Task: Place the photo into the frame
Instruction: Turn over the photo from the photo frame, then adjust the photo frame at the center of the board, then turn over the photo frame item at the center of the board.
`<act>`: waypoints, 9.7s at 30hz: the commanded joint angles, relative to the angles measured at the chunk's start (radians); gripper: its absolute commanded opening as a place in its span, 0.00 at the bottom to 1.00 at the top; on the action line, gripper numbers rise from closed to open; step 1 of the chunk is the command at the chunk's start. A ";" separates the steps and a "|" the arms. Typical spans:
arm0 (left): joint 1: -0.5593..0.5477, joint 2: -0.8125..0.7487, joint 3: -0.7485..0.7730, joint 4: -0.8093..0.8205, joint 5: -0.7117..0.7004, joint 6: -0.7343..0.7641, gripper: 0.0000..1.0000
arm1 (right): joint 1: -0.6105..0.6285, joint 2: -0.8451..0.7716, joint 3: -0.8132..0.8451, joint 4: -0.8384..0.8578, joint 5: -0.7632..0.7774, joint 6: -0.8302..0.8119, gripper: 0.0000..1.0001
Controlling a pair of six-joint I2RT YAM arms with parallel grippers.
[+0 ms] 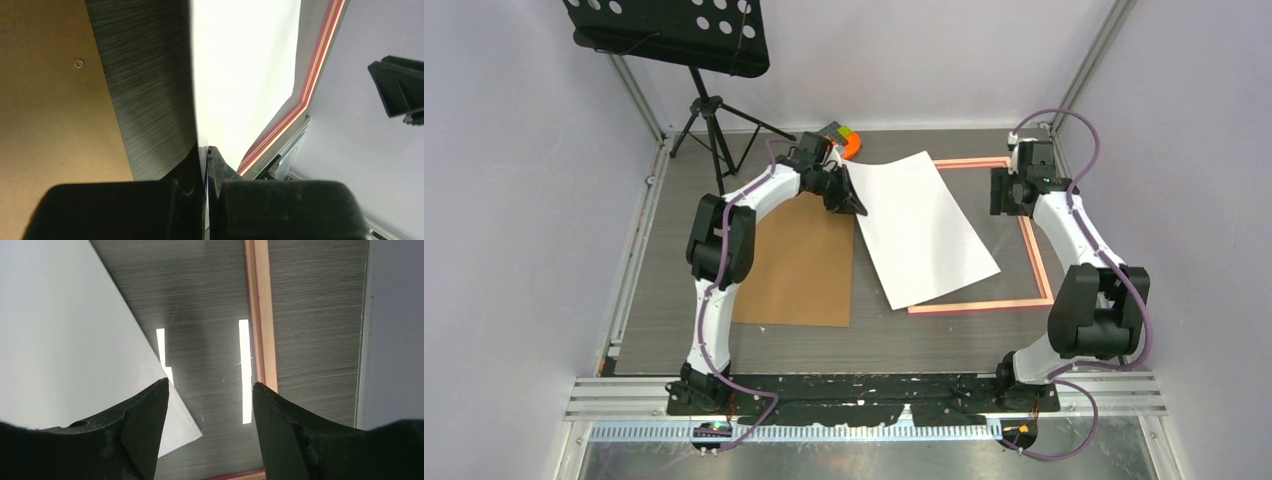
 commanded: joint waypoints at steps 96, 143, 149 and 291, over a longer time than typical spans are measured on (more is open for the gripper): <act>-0.057 0.187 0.194 0.022 0.169 0.042 0.00 | -0.183 0.335 0.019 -0.051 -0.586 -0.352 0.06; -0.035 0.075 -0.156 0.381 0.040 -0.263 0.00 | -0.182 0.292 -0.050 0.003 -0.588 -0.294 0.06; -0.035 0.081 -0.180 0.427 0.036 -0.304 0.00 | -0.182 0.292 -0.049 0.005 -0.591 -0.286 0.06; 0.546 -0.373 -0.586 -0.363 -0.127 0.687 0.72 | 0.549 0.546 0.135 0.360 -0.681 0.386 0.83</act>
